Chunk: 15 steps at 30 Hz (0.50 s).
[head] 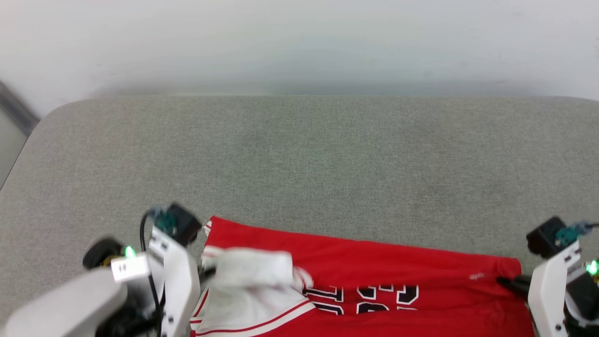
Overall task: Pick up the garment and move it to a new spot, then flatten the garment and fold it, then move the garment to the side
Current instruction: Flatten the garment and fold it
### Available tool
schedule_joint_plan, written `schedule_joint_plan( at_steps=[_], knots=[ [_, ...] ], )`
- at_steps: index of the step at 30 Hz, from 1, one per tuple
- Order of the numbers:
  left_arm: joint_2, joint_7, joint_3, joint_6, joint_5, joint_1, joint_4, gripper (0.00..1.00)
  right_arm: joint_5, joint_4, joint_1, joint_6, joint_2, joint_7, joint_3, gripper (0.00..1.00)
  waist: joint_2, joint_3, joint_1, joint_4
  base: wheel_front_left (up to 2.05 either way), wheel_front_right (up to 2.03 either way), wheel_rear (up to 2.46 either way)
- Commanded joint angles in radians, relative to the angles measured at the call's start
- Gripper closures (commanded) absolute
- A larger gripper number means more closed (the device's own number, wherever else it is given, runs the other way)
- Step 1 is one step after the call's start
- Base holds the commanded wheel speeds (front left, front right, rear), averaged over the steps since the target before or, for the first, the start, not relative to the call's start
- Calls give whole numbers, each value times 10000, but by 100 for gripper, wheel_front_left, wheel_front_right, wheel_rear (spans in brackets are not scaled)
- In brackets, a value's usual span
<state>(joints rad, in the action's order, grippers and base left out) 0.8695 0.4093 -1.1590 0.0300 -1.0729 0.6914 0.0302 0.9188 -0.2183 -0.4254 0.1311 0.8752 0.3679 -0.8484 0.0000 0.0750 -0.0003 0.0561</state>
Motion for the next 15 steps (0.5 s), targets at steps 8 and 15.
schedule_joint_plan(
  at_steps=[8, 15],
  knots=[
    [-15, -709, -400, 512, -372, -1667, 62, 100, -160, -406, 1238, -7, -484, -199, 257, 100, 0, 239, 3, -47, 0, 0, 0],
    [-494, -1340, -344, 488, -357, -1926, 830, 0, -268, -1038, 1380, -10, -989, -500, 416, 0, 0, 365, 3, -50, 0, 0, 0]
  ],
)
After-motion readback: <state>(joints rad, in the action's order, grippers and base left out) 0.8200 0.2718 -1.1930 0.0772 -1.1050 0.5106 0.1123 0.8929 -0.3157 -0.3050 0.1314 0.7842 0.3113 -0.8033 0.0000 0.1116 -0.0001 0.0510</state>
